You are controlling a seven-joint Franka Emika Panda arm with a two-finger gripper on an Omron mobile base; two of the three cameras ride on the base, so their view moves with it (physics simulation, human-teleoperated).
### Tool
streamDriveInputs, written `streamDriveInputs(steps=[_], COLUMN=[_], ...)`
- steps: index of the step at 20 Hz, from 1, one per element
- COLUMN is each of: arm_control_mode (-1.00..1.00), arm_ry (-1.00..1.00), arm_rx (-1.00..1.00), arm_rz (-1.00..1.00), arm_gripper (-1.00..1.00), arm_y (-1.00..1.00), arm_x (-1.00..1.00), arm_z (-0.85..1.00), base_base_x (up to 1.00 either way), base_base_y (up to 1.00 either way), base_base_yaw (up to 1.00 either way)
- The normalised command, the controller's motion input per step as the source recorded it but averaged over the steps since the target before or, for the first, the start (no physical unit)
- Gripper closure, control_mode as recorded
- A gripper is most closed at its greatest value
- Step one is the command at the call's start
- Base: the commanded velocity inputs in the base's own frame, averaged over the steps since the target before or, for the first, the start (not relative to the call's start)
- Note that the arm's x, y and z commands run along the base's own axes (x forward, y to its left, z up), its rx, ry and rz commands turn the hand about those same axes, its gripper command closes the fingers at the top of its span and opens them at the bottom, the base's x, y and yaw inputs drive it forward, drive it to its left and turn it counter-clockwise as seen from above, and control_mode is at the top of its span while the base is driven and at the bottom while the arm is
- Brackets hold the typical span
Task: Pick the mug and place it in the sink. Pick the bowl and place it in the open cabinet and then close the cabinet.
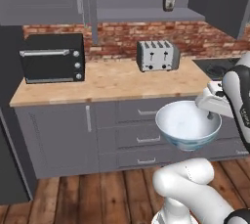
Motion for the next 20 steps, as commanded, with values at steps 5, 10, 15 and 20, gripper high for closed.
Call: streamDriveInputs(steps=[5,10,15,20], arm_control_mode=[1.00,1.00,1.00,1.00], arm_ry=[0.00,0.00,0.00,0.00], arm_rx=[0.00,0.00,0.00,0.00], arm_rz=[0.00,0.00,0.00,0.00], arm_gripper=[1.00,1.00,1.00,1.00], arm_y=[0.00,0.00,0.00,0.00], arm_x=[0.00,0.00,0.00,0.00], arm_z=[0.00,0.00,0.00,0.00], base_base_x=[0.98,0.95,0.60,0.03], base_base_y=[-0.12,-0.09,-0.16,-0.08], base_base_yaw=[0.01,0.00,0.00,0.00])
